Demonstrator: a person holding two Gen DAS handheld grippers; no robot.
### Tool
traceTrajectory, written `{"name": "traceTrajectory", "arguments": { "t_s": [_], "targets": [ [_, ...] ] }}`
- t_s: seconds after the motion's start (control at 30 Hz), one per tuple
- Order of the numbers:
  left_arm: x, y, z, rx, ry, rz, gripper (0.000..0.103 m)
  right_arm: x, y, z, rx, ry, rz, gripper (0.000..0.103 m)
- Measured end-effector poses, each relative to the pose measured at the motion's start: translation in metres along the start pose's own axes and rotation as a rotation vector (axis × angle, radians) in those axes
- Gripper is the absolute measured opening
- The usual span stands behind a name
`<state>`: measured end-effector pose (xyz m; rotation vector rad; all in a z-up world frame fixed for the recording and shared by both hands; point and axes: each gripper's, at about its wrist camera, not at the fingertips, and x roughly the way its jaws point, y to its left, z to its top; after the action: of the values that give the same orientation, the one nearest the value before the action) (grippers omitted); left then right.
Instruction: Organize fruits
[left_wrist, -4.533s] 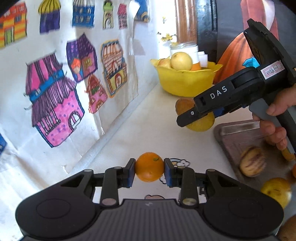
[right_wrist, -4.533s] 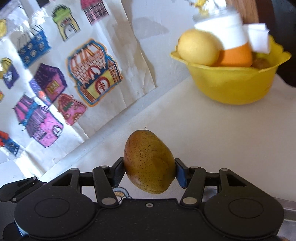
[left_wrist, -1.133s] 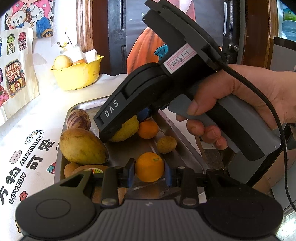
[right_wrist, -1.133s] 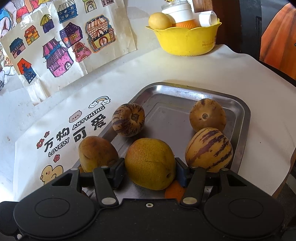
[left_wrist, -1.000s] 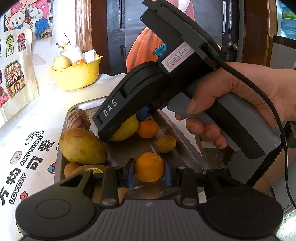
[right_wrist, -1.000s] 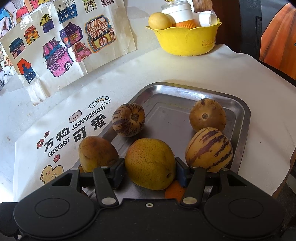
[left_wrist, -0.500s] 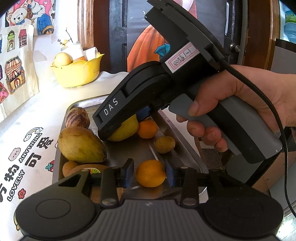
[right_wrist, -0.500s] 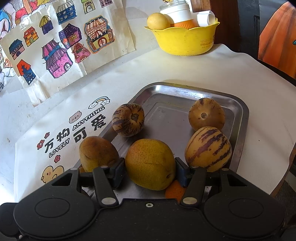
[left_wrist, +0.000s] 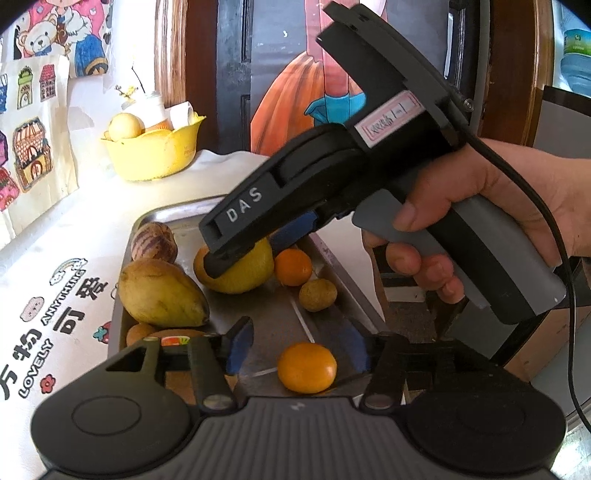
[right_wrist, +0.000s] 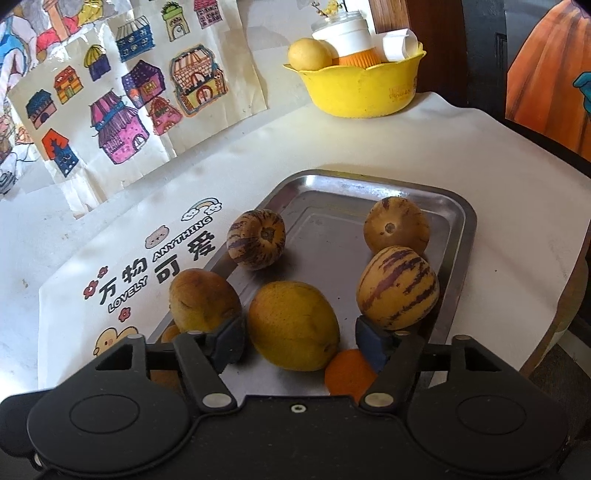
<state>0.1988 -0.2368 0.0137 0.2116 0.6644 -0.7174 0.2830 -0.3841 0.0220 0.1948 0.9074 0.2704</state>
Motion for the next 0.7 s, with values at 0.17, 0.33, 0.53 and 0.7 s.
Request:
{"name": "traceTrajectory", "arguments": {
  "t_s": [0.17,0.33,0.53,0.7],
  "targets": [
    [-0.014,0.004,0.002,-0.021,-0.018,0.005,0.071,-0.013,0.001,-0.001,0.007,-0.022,0.006,0.077],
    [-0.030,0.013,0.000,-0.061,-0.033,0.026,0.078,-0.023,0.003,-0.003,0.009,-0.035,0.008,0.080],
    [-0.047,0.028,-0.004,-0.146,-0.056,0.055,0.087,-0.032,0.009,-0.008,0.003,-0.057,0.007,0.082],
    [-0.059,0.045,-0.010,-0.244,-0.067,0.058,0.096,-0.036,0.010,-0.013,0.024,-0.068,-0.006,0.092]
  ]
}}
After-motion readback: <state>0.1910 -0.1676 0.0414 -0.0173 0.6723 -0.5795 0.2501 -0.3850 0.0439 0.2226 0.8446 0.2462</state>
